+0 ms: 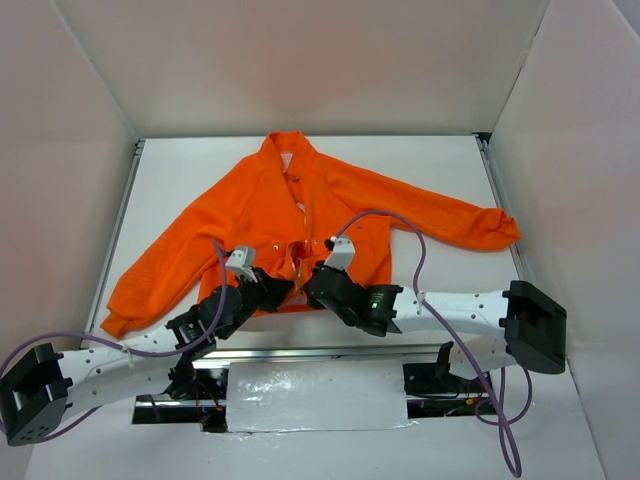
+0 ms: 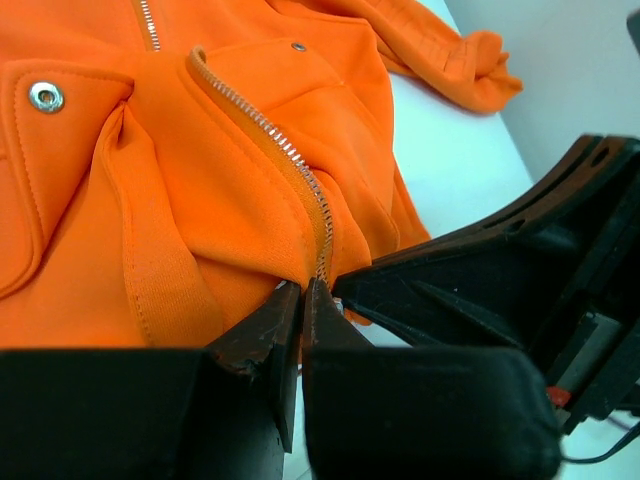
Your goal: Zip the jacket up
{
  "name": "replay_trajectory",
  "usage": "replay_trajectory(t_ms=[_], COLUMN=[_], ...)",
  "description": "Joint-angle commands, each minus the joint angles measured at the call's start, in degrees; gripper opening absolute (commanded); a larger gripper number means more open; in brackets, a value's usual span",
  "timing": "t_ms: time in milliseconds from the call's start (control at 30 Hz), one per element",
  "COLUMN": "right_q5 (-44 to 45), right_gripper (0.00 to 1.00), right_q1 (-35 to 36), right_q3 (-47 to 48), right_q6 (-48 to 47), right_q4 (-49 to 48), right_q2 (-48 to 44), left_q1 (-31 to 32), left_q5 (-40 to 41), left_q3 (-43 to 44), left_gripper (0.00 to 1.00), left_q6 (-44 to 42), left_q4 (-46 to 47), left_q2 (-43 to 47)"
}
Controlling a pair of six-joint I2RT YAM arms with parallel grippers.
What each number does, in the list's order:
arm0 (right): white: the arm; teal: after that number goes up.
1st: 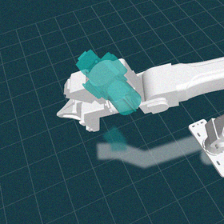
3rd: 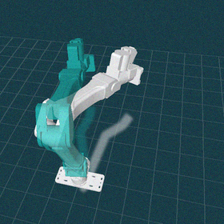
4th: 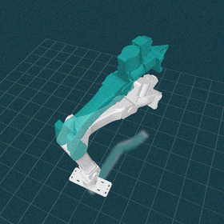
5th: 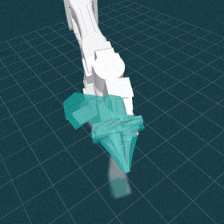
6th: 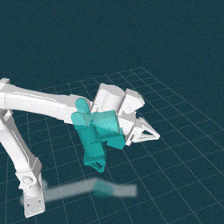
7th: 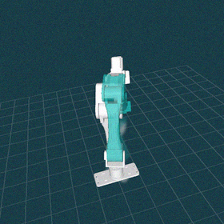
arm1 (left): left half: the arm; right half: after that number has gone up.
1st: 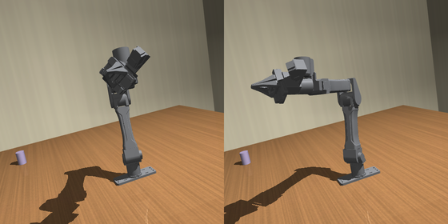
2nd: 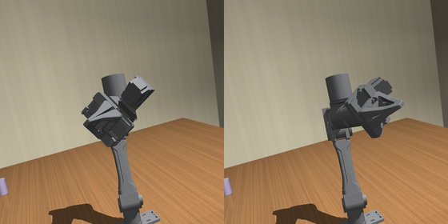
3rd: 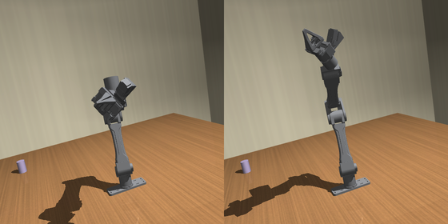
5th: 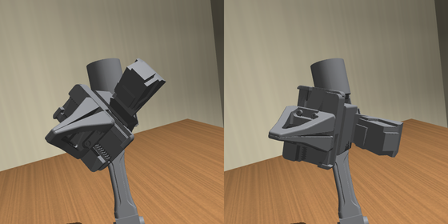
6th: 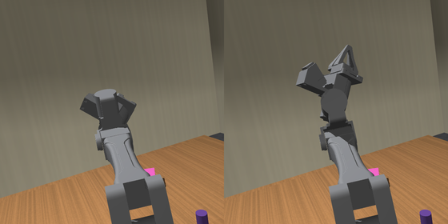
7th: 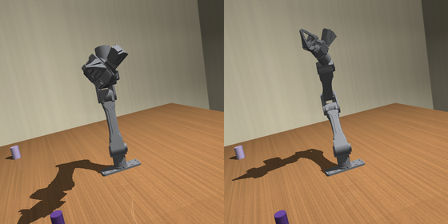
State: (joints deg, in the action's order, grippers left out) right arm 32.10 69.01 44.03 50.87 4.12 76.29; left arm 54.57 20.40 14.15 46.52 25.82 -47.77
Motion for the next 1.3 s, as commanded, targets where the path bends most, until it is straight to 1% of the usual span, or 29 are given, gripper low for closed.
replay_trajectory(t_ms=[0, 200, 300, 367, 600, 800, 867, 967, 1067, 1100, 1167, 1267], right_q5=[0.0, -0.9, -2.2, -3.0, -4.1, -7.5, -8.6, -9.2, -9.7, -9.9, -10.8, -12.0], right_gripper=[0.0, 0.0, 0.0, 0.0, 0.0, 0.0, 0.0, 0.0, 0.0, 0.0, 0.0, 0.0], right_q1=[0.3, 0.3, 0.3, 0.4, 0.1, -2.3, -3.7, -4.3, -4.5, -4.4, -4.6, -4.6], right_q3=[1.1, 1.8, 2.9, 4.0, 3.0, 0.9, 0.9, 3.3, 6.7, 7.5, 8.2, 6.8], right_q6=[-1.1, -2.2, -2.4, -1.8, -3.0, -5.3, -5.2, -5.7, -5.0, -4.4, -3.6, -2.0], right_q4=[-2.0, 0.0, 1.8, 3.3, 1.6, -0.1, 1.1, 4.4, 9.1, 11.4, 12.0, 10.7], right_q2=[-2.1, -3.0, -1.6, -0.7, -0.7, -3.3, -3.6, -2.7, -0.4, 0.2, 1.5, 1.7], left_q1=[0.1, 0.1, 0.1, 0.1, 0.2, 0.1, 0.2, 0.1, 0.1, 0.1, 0.1, 0.2], left_q5=[-4.8, -3.4, -3.6, -4.8, -9.6, -12.6, -13.0, -12.9, -12.4, -11.0, -10.0, -10.6], left_q3=[1.1, 0.3, -0.5, -1.1, -2.5, -4.1, -4.7, -5.4, -5.5, -5.5, -5.6, -5.4], left_gripper=[0.0, 0.0, 0.0, 0.0, 0.0, 0.0, 0.0, 0.0, 0.0, 0.0, 0.0, 0.0], left_q6=[-4.9, -6.2, -6.1, -6.3, -7.1, -8.4, -8.4, -8.3, -8.4, -8.1, -7.7, -7.8], left_q4=[2.0, 0.8, 2.2, 3.9, 7.8, 9.0, 9.5, 9.9, 10.3, 10.2, 10.2, 10.9], left_q2=[-0.4, -0.9, -0.5, -0.5, -0.8, 0.6, 0.6, 0.1, -0.5, -0.5, -0.5, -0.7])
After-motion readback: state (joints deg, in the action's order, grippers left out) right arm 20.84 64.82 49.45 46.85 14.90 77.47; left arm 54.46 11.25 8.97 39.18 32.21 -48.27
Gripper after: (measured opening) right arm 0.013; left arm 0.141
